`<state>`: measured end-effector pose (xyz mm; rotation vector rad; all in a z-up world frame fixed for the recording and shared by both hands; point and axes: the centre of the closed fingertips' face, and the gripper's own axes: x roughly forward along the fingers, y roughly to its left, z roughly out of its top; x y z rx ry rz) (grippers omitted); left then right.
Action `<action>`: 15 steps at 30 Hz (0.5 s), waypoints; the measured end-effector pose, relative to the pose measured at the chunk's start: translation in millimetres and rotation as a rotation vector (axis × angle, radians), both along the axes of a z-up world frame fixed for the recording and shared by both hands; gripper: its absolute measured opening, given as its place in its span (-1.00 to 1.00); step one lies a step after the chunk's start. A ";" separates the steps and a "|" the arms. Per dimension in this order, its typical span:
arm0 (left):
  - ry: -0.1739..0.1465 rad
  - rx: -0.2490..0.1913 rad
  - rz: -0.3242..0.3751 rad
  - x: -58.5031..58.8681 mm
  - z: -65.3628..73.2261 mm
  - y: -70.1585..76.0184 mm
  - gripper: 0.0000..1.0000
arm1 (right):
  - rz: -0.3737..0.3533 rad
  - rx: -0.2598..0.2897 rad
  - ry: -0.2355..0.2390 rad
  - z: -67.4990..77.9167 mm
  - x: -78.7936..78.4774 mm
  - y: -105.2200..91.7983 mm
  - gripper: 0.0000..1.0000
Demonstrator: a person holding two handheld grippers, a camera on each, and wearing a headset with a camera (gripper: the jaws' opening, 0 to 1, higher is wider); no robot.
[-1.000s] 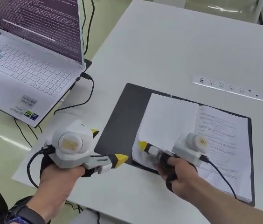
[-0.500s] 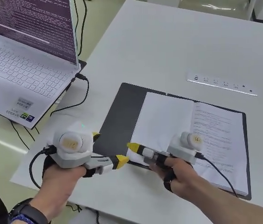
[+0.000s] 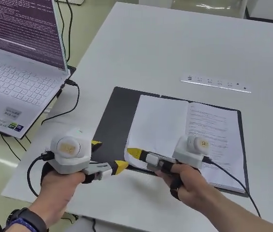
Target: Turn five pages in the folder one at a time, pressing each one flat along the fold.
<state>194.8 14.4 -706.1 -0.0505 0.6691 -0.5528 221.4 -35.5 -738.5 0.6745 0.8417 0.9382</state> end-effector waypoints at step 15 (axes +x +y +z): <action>-0.042 -0.004 -0.048 16.7 -3.4 -23.9 -0.44 | -0.092 -0.056 -0.108 22.9 4.7 -56.8 -0.14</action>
